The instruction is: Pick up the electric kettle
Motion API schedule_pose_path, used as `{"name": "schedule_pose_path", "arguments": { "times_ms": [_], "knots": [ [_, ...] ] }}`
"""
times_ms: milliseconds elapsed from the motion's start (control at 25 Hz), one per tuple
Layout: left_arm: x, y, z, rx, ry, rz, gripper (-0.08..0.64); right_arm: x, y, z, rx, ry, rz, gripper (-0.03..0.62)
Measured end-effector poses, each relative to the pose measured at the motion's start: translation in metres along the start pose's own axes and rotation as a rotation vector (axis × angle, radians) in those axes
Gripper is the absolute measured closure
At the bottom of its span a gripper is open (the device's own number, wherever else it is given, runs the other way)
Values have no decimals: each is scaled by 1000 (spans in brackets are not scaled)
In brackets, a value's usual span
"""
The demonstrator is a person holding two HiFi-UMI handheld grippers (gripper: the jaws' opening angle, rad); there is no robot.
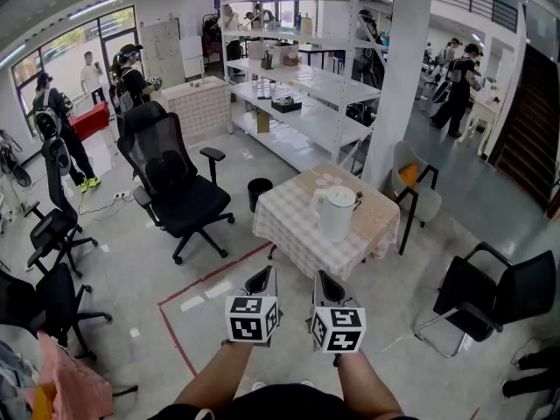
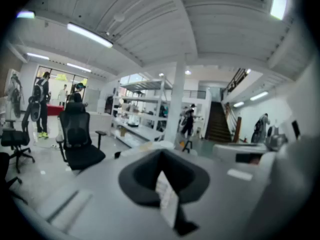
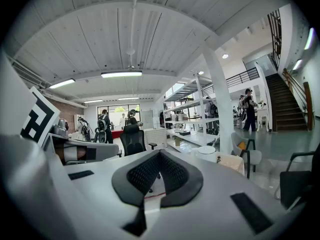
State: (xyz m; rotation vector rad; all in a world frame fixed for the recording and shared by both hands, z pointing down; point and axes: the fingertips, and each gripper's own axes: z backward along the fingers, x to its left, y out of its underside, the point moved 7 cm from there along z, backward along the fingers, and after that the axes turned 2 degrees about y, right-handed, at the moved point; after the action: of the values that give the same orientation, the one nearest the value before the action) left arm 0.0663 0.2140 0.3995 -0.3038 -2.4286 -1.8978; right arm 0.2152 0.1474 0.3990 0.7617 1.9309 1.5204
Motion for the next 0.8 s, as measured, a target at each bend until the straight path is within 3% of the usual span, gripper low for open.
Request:
{"name": "schedule_pose_path", "arguments": {
  "times_ms": [800],
  "knots": [
    [24,0,-5,15,43,-4,561,21,2,-21,5,17,-24,601]
  ]
}}
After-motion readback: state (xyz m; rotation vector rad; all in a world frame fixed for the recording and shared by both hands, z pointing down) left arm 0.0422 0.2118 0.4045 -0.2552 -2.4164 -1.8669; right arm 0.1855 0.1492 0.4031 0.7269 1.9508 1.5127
